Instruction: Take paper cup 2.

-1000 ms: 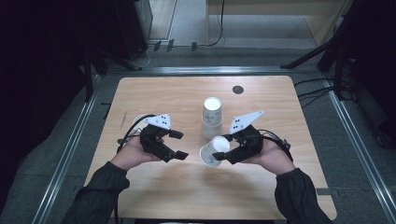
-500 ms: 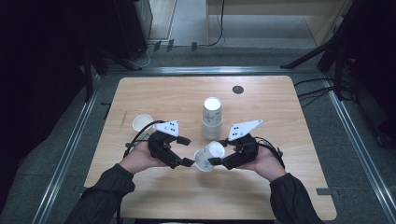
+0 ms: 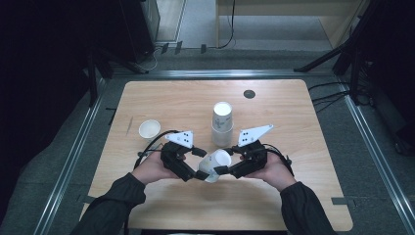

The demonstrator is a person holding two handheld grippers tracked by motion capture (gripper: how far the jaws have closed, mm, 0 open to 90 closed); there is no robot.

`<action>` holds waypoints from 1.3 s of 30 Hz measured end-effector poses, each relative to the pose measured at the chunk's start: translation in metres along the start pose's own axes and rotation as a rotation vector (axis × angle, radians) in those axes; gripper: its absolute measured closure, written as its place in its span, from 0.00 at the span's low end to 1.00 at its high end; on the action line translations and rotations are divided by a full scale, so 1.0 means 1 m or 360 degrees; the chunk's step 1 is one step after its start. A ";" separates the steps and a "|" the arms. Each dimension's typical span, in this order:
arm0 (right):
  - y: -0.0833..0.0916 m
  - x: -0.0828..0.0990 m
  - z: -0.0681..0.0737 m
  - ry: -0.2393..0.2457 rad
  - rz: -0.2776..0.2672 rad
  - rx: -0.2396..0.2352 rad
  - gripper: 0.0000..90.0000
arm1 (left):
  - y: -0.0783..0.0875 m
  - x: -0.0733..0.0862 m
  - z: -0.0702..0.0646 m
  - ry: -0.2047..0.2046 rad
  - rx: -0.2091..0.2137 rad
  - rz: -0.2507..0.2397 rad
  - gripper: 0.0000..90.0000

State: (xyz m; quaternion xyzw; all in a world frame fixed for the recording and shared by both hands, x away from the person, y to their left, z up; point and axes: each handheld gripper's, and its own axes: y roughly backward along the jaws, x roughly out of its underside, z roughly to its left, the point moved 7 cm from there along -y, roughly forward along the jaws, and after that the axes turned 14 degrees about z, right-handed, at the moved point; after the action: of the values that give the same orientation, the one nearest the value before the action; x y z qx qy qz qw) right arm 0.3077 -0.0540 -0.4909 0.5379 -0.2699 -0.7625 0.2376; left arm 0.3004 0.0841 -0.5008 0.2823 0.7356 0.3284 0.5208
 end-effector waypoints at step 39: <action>-0.003 -0.004 0.005 -0.0069 0.0009 -0.0109 0.39 | -0.011 0.003 -0.003 -0.0087 0.0049 0.0033 0.34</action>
State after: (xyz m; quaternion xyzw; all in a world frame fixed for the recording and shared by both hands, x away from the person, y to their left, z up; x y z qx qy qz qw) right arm 0.3044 -0.0485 -0.4887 0.5120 -0.2503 -0.7822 0.2520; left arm 0.2958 0.0791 -0.5104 0.3066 0.7232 0.3147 0.5329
